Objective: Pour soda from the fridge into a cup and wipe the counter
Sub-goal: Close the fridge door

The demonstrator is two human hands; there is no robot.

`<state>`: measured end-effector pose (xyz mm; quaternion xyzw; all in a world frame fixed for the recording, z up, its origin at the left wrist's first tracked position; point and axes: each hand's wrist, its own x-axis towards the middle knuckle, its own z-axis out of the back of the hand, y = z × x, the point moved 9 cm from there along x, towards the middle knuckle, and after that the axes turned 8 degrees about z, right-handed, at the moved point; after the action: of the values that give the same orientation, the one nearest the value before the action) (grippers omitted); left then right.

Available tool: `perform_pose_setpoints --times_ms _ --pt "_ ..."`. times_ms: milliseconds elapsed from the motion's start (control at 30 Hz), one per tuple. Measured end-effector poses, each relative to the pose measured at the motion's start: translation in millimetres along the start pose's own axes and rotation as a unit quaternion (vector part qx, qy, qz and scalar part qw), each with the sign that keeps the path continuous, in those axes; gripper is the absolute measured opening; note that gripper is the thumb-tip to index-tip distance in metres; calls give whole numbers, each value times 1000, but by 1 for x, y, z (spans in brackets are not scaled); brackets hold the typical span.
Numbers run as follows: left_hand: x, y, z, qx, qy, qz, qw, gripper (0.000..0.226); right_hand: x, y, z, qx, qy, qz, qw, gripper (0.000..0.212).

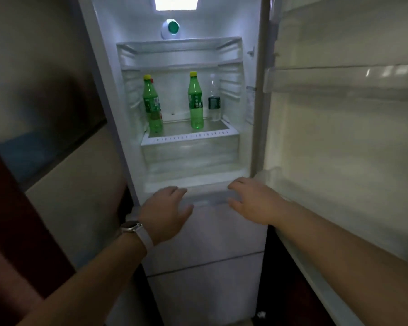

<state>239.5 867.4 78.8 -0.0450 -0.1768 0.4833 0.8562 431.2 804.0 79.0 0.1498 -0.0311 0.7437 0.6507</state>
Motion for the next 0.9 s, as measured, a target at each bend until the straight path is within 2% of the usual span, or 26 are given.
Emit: perform_pose_setpoints --times_ms 100,233,433,633,900 --pt "-39 -14 -5 4 19 -13 1000 92 -40 18 0 -25 -3 6 1000 42" --pt "-79 -44 -6 43 34 -57 997 92 -88 29 9 -50 -3 -15 999 48" --pt "-107 -107 -22 58 19 -136 989 73 -161 16 39 -135 -10 -41 990 50" --pt "-128 -204 -27 35 -17 -211 977 53 -244 -22 71 -155 -28 -105 982 59" --pt "-169 -346 -36 -17 -50 -294 954 50 -368 -83 124 -162 -81 -165 969 46"
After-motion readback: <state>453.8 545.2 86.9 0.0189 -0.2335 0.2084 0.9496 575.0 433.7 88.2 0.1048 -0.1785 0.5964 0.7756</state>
